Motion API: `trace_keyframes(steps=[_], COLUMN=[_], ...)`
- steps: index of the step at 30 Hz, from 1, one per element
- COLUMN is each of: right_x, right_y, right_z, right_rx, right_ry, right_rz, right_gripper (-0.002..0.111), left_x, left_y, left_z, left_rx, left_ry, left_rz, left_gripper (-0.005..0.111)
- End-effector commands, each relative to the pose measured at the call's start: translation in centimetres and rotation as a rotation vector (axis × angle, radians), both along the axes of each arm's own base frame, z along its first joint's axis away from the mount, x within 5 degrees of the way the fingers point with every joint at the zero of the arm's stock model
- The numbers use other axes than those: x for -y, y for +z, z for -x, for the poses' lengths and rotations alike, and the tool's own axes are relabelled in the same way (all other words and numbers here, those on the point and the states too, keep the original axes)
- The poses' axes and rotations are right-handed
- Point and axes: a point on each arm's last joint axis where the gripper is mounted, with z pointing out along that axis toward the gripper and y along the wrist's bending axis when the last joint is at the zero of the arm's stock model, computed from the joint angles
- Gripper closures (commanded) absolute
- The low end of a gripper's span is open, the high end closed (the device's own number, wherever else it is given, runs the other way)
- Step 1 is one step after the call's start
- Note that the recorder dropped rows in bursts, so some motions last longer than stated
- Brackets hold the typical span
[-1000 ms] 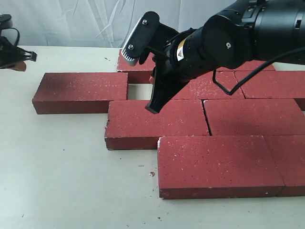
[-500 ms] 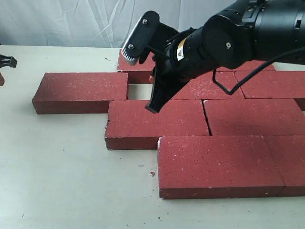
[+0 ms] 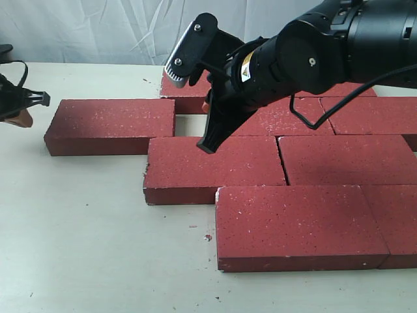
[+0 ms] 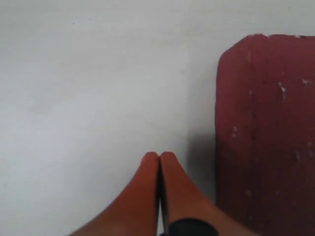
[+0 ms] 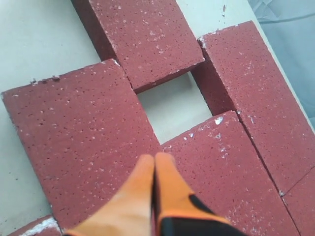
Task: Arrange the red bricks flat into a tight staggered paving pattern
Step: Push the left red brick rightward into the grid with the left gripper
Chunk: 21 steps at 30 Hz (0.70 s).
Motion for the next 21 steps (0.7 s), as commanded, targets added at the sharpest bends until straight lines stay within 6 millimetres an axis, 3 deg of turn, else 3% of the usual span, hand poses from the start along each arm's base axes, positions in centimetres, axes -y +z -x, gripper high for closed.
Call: trace_keyframes(steps=[1,21], right_x=[0.2,0.1], right_y=[0.0,0.1], right_z=[-0.1,-0.1], right_rx=[0.009,0.011], right_ry=[-0.003,-0.007], right_rz=[-0.006,-0.021], right_gripper=[0.109,0.109], left_x=[1.8,5.9], left_y=[-1.2,-1.3], left_z=[-0.3,-0.7], left_rx=[-0.010,0.009], left_ry=[-0.032,-0.086], left_rz=[0.004,0.049], left_gripper=[0.107,0.107])
